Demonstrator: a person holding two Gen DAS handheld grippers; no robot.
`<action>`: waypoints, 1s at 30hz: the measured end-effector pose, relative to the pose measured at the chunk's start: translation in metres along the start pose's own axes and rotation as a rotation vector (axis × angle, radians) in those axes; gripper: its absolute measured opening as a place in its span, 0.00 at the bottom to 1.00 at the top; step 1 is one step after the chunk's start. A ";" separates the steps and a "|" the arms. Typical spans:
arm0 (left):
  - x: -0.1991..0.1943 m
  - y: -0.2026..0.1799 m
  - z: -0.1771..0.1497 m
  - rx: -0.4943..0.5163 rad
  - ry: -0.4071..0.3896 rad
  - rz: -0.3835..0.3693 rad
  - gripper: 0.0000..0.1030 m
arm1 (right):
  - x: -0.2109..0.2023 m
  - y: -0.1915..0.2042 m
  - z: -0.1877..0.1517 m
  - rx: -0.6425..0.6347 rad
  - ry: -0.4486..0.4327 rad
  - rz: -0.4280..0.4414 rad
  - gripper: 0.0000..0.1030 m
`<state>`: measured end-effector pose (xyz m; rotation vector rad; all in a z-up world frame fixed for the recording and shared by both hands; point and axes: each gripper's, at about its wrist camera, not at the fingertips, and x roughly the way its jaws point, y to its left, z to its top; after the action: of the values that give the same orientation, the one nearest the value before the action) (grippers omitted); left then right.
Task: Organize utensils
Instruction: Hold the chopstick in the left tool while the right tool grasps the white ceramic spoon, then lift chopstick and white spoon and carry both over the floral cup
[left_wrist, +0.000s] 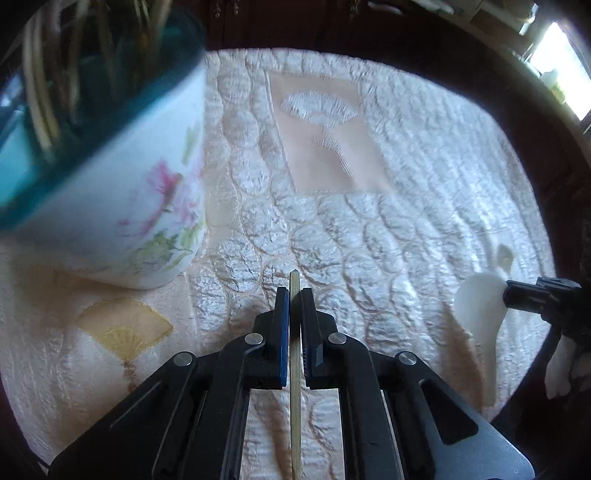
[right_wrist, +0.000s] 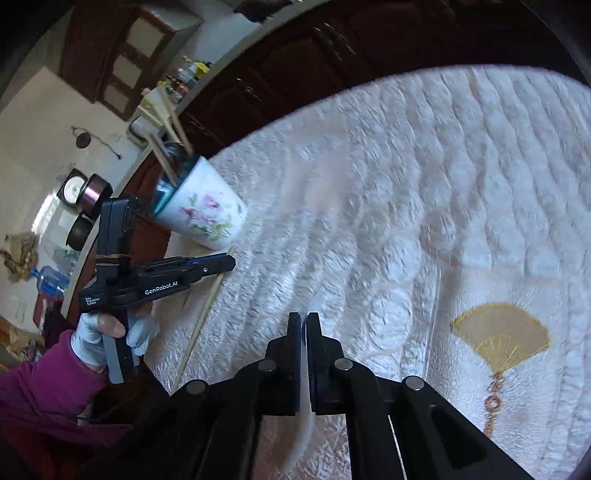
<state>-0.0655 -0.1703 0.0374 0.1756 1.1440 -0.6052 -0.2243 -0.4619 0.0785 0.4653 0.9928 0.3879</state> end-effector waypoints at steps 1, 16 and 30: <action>-0.005 0.001 0.000 -0.003 -0.011 -0.003 0.04 | -0.002 0.003 0.002 -0.007 -0.004 0.004 0.02; -0.064 0.024 -0.015 -0.095 -0.112 -0.026 0.04 | 0.031 0.007 -0.004 -0.029 0.081 -0.090 0.30; -0.100 0.035 -0.014 -0.163 -0.163 -0.099 0.04 | 0.030 0.015 0.006 -0.061 0.071 -0.052 0.02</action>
<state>-0.0860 -0.0995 0.1142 -0.0691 1.0428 -0.5997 -0.2053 -0.4355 0.0682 0.3722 1.0574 0.3890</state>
